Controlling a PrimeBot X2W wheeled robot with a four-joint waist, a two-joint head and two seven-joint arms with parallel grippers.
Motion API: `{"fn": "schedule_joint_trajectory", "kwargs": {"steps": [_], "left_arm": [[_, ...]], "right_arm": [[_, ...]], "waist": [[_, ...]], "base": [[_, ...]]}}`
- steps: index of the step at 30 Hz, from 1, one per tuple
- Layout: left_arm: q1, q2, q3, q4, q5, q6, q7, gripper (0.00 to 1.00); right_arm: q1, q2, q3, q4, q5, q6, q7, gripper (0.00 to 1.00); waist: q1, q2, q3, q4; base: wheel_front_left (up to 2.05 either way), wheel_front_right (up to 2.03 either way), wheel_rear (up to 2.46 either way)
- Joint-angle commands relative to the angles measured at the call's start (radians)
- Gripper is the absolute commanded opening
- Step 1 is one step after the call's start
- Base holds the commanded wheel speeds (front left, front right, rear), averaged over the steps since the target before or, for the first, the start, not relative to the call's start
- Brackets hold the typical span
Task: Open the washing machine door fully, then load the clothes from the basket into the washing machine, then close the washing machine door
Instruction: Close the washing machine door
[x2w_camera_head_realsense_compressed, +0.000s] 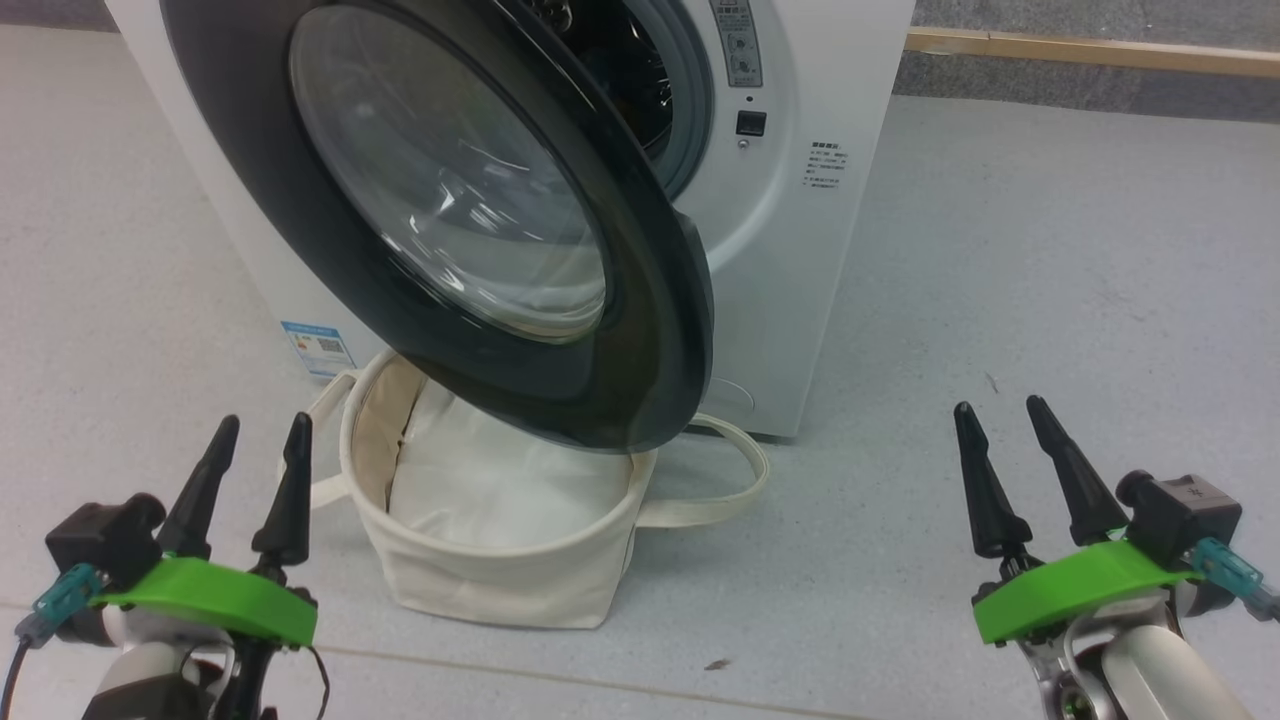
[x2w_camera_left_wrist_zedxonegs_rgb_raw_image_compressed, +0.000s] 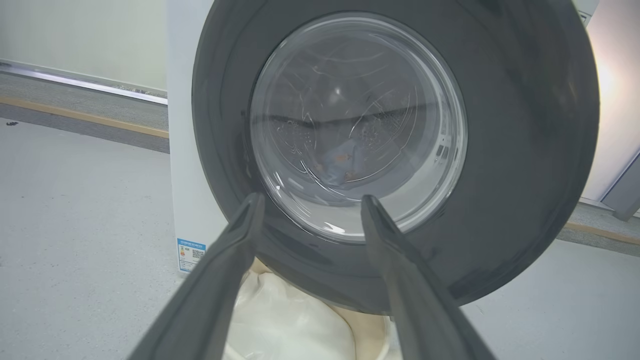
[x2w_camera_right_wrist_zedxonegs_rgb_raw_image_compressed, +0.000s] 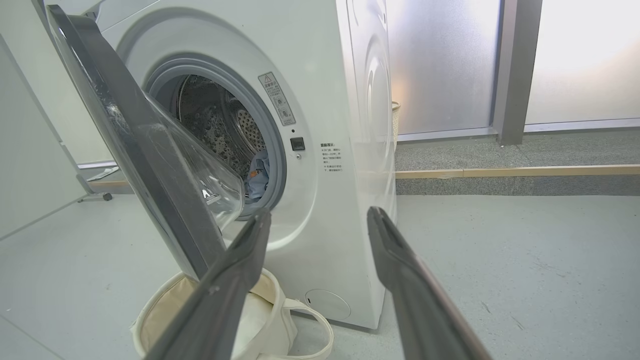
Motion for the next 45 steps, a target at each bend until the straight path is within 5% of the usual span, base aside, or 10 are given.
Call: {"fn": "schedule_joint_trajectory", "kwargs": {"steps": [1, 14, 15, 16, 17, 24, 30, 45], "left_arm": [[-0.044, 0.026, 0.05, -0.032, 0.003, -0.006, -0.012, 1.0], [-0.039, 0.018, 0.062, -0.03, 0.008, -0.006, -0.012, 1.0], [-0.039, 0.019, 0.062, -0.029, 0.008, -0.006, -0.012, 1.0], [-0.039, 0.019, 0.062, -0.029, 0.008, -0.006, -0.012, 1.0], [-0.04, 0.021, 0.066, -0.027, 0.008, -0.006, -0.012, 1.0], [-0.033, 0.037, 0.1, -0.025, -0.008, -0.006, -0.012, 1.0], [-0.048, 0.038, 0.109, -0.027, -0.015, -0.006, -0.012, 1.0], [-0.073, 0.044, 0.09, -0.021, -0.053, -0.006, -0.004, 1.0]], "right_arm": [[-0.022, -0.017, 0.017, -0.034, 0.003, 0.0, -0.012, 1.0], [-0.023, -0.022, 0.02, -0.031, 0.015, 0.0, -0.012, 1.0], [-0.025, -0.022, 0.02, -0.03, 0.017, 0.0, -0.012, 0.84], [-0.025, -0.022, 0.02, -0.03, 0.017, 0.0, -0.012, 0.84], [-0.029, -0.021, 0.029, -0.029, 0.022, 0.0, -0.012, 0.0], [-0.081, -0.028, 0.107, -0.034, 0.034, 0.0, -0.012, 0.0], [-0.172, -0.036, 0.286, -0.026, 0.045, 0.0, -0.012, 0.0], [-0.385, 0.022, 0.494, 0.207, 0.116, 0.0, -0.012, 0.0]], "waist": [[0.0, -0.0001, -0.002, 0.001], [0.0, -0.0001, -0.006, 0.01], [0.0, -0.0001, -0.006, 0.012], [0.0, -0.0001, -0.006, 0.012], [0.0, -0.0001, -0.005, 0.015], [0.0, -0.0001, -0.002, 0.028], [0.0, -0.0001, -0.005, 0.063], [0.0, -0.0001, 0.012, 0.193]], "base": [[0.0, 0.0, 0.0], [0.0, 0.0, 0.0], [0.0, 0.0, 0.0], [0.0, 0.0, 0.0], [0.0, 0.0, 0.0], [0.0, 0.0, 0.0], [0.0, 0.0, 0.0], [0.0, 0.0, 0.0]]}}
